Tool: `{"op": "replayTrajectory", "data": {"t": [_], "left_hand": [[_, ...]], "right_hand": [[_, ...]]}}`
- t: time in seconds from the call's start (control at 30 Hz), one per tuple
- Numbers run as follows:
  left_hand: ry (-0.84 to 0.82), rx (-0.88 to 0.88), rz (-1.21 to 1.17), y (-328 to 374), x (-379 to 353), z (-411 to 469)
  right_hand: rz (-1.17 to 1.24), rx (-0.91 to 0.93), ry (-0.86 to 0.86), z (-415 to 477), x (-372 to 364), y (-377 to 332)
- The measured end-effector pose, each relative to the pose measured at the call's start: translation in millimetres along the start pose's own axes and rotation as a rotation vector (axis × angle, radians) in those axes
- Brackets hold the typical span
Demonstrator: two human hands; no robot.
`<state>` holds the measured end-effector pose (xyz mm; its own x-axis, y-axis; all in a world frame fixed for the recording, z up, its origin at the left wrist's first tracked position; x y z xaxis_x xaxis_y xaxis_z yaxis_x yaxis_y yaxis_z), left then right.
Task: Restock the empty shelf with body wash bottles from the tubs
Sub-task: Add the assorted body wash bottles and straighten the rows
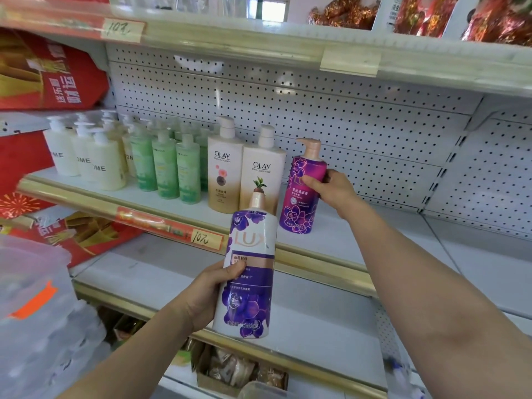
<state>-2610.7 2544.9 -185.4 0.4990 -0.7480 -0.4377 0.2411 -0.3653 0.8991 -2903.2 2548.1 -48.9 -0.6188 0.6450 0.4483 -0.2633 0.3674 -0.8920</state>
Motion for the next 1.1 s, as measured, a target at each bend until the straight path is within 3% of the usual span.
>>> {"op": "replayTrajectory", "data": {"t": [0.13, 0.27, 0.43, 0.5, 0.73, 1.1], "left_hand": [[-0.043, 0.006, -0.006, 3.7, -12.7, 2.6], [-0.077, 0.010, -0.011, 3.4, -32.1, 10.7], [-0.096, 0.032, -0.048, 2.3, -58.4, 23.1], [-0.103, 0.037, -0.078, 2.1, -68.6, 27.7], [-0.158, 0.025, -0.096, 2.0, -105.5, 33.8], [-0.077, -0.004, -0.053, 21.3, -143.5, 56.4]], "right_hand": [[-0.005, -0.057, 0.029, -20.9, 1.3, 4.5], [-0.031, -0.082, 0.211, -63.5, 12.7, -1.7], [0.080, -0.208, -0.273, -113.2, -13.9, -0.8], [0.040, -0.167, -0.361, -123.5, -14.7, 0.8], [0.034, -0.118, -0.351, -128.8, 7.5, 10.8], [0.135, -0.113, -0.240, -120.3, 56.9, -1.4]]}}
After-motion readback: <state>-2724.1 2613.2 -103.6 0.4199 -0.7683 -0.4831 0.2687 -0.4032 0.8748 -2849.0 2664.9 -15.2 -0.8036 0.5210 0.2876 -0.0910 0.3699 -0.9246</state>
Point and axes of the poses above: each hand's wrist, its own z-axis towards the middle knuckle, its own x-axis out of the back of the hand, y = z × x, the point moved 7 cm from there along z, towards the middle knuckle, and after that the axes turned 12 degrees about -x, right-handed, at the moved point
